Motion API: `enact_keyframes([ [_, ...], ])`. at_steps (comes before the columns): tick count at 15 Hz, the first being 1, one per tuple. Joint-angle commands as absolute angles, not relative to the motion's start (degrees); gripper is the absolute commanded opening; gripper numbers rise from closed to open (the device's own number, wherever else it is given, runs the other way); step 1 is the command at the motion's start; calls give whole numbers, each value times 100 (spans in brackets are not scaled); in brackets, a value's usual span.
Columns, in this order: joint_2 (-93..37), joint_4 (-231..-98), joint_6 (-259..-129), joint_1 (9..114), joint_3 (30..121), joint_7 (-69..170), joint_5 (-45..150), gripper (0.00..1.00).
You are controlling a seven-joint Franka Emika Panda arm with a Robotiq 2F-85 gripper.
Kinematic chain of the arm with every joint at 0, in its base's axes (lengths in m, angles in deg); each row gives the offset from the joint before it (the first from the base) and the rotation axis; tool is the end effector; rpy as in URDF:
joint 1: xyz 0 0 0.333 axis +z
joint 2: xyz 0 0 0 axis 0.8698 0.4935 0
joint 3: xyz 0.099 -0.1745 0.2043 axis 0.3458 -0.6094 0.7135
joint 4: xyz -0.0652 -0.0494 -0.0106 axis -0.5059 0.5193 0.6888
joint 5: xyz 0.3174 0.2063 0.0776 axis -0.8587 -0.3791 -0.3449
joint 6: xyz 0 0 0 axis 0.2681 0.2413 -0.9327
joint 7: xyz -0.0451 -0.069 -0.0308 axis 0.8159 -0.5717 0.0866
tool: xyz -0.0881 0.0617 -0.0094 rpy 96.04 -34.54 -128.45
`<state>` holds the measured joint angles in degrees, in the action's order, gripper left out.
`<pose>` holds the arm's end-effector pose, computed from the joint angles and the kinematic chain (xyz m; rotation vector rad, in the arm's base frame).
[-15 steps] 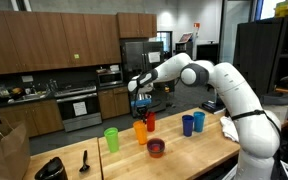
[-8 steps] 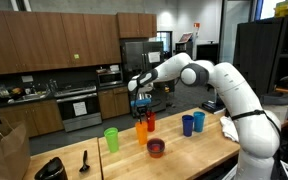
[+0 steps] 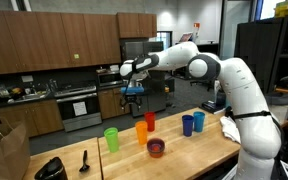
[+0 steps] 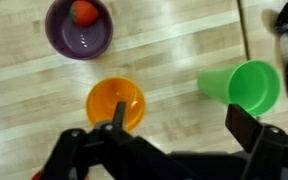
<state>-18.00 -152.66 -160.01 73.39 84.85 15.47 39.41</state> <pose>0.6266 0.2144 0.4048 -2.9305 0.6293 0.2973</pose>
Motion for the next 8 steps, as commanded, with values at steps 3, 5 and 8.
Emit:
enact_keyframes([
  [3, -2074, -15257, -15972, 7549, 8605, 1568, 3932, 100],
  [5, -2075, -15277, -15973, 7556, 8604, 1605, 3933, 100],
  [8, -2043, -15326, -15978, 7462, 8574, 1720, 3925, 100],
])
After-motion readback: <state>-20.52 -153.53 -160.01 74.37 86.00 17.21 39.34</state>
